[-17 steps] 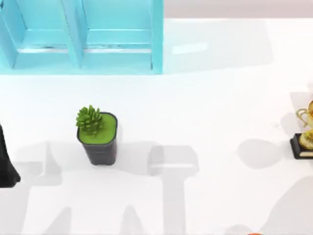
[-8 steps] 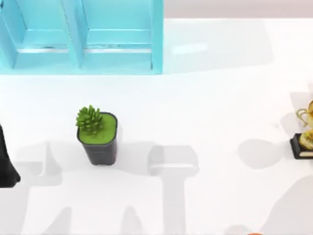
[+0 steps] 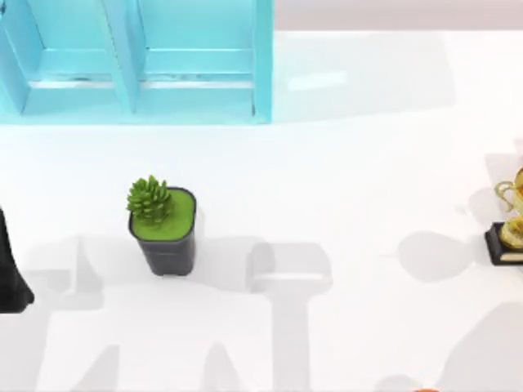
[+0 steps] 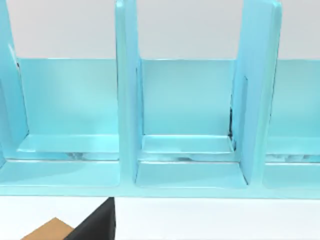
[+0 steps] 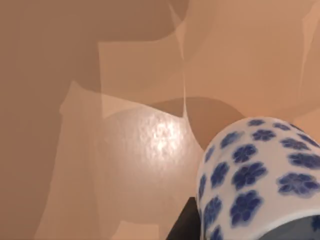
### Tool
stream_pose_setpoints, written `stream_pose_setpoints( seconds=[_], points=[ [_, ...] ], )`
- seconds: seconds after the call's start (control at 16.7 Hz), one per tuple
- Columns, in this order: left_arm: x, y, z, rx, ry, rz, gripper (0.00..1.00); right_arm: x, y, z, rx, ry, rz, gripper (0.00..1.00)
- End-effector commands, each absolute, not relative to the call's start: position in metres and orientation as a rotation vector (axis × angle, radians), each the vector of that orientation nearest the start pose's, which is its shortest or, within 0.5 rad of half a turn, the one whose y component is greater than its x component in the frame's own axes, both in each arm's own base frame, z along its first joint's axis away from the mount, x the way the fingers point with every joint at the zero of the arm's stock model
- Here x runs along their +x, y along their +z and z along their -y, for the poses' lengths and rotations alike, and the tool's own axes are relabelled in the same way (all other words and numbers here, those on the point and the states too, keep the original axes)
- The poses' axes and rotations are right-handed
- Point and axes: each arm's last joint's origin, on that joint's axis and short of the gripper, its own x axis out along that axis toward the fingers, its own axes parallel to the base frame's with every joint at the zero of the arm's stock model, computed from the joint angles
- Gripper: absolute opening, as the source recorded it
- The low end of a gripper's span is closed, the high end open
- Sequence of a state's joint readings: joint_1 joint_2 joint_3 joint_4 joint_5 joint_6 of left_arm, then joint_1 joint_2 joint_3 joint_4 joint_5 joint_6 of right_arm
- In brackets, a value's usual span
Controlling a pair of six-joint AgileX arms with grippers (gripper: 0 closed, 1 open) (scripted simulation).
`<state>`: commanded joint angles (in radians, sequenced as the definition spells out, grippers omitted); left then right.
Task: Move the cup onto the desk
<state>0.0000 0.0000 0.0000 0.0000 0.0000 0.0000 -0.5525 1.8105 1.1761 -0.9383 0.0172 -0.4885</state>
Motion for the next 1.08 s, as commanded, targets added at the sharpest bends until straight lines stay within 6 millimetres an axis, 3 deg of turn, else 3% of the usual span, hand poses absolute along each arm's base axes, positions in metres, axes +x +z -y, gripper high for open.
stream_pose_setpoints(
  seconds=[0.18,0.36,0.48,0.72,1.08],
  points=[
    [0.106,0.16,0.001,0.0,0.0,0.0,1.0,0.263,0.197,0.157,0.077,-0.148,-1.579,0.0],
    [0.106,0.16,0.001,0.0,0.0,0.0,1.0,0.257,0.236,0.129,0.086,-0.171,-1.57,0.0],
    [0.106,0.16,0.001,0.0,0.0,0.0,1.0,0.26,0.25,0.107,0.072,-0.137,-1.574,0.0],
    [0.106,0.16,0.001,0.0,0.0,0.0,1.0,0.28,0.252,0.071,0.017,-0.027,-1.568,0.0],
    [0.106,0.16,0.001,0.0,0.0,0.0,1.0,0.282,0.25,0.067,0.013,-0.011,-1.569,0.0]
  ],
)
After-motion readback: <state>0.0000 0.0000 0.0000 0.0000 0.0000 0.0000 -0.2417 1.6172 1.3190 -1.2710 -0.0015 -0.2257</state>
